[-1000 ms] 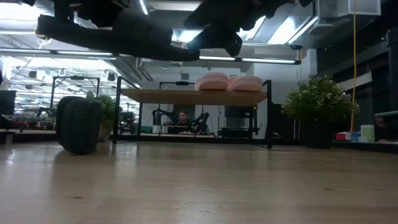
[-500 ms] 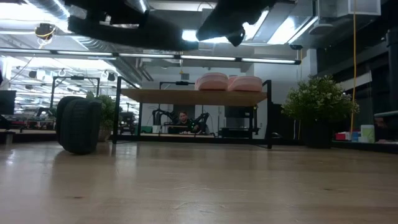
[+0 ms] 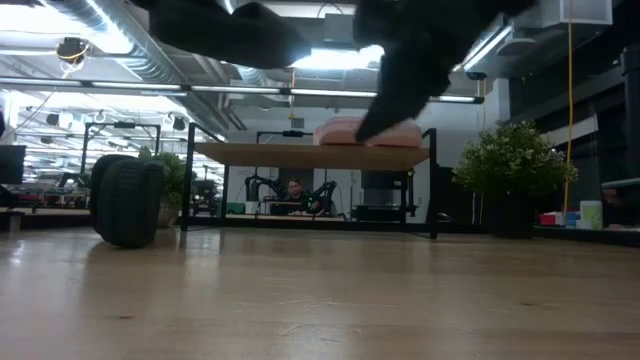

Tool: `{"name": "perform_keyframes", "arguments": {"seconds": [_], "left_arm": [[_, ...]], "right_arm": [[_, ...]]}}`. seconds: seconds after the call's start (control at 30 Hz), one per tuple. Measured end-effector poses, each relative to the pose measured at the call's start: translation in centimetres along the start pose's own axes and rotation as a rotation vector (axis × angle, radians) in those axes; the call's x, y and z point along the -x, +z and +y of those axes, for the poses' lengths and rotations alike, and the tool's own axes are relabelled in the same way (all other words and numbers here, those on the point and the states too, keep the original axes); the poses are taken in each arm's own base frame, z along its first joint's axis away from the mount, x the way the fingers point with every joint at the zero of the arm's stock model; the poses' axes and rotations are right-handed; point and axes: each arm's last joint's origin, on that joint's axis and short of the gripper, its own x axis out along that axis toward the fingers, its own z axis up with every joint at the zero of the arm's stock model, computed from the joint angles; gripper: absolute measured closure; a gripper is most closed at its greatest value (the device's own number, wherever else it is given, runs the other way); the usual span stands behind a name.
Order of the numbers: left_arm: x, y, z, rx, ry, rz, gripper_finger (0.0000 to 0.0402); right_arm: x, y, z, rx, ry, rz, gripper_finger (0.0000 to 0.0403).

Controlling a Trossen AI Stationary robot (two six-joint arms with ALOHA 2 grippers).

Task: Pick and place slides into the shelf
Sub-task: Put the bottom black slipper on the shelf

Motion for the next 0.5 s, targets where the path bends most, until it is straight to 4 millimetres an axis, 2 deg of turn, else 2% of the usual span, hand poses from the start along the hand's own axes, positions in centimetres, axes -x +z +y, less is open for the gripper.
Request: {"name": "perform_keyframes", "arguments": {"seconds": [0.27, 0.37, 0.5], "left_arm": [[-2.1, -0.9, 1.4, 0.14, 0.221, 0.067, 0.0401], [-2.9, -1.0, 1.4, 0.181, 0.255, 0.051, 0.0402], [-4.2, -0.9, 1.1, 0.184, 0.281, 0.048, 0.0401]], "right_arm": [[-2.2, -4.0, -0.6, -0.076, 0.022, -0.077, 0.0401], [-2.7, -5.4, -0.8, -0.08, 0.028, -0.096, 0.0401], [-3.0, -6.2, -1.0, -0.067, 0.044, -0.153, 0.0401]]}}
